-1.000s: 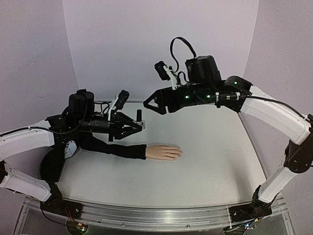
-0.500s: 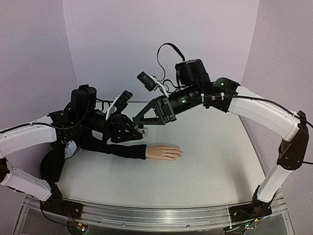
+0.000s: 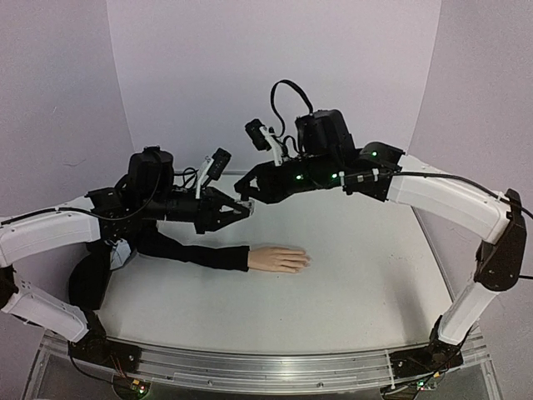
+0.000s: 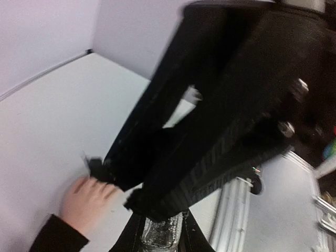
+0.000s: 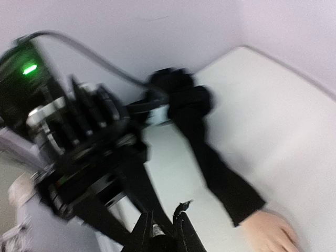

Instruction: Paint the nails

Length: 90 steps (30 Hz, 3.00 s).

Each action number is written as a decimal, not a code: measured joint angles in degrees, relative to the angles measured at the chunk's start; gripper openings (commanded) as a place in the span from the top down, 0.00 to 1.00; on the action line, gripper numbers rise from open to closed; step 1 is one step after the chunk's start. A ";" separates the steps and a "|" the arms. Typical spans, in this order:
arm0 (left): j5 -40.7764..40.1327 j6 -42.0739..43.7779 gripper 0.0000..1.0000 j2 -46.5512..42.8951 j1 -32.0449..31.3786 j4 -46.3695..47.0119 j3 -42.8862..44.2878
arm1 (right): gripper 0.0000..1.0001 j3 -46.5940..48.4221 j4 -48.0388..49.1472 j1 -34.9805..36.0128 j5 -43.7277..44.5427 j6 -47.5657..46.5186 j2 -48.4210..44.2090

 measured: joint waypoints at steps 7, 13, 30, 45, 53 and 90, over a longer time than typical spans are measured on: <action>-16.05 1.90 1.00 8.30 -2.15 -3.68 7.19 | 0.60 5.37 -3.41 6.07 36.32 9.55 6.19; -8.66 5.18 1.00 4.83 1.48 -1.93 1.80 | 0.21 6.42 -9.02 6.31 24.66 3.46 4.04; 16.00 10.61 1.00 -0.08 1.21 -2.60 -1.74 | 0.53 5.46 -11.66 -2.69 -22.27 -4.67 -1.08; 17.27 11.17 1.00 -0.06 1.21 -5.43 -1.16 | 0.43 5.13 -11.51 -2.63 -21.32 -5.53 0.57; 17.34 11.96 1.00 -0.04 1.21 -5.44 -0.87 | 0.61 3.81 -11.86 -2.68 -20.41 -5.66 0.52; -17.43 1.74 0.00 -9.11 1.38 0.91 -8.73 | 1.00 -42.23 4.89 -8.61 37.54 10.83 -19.40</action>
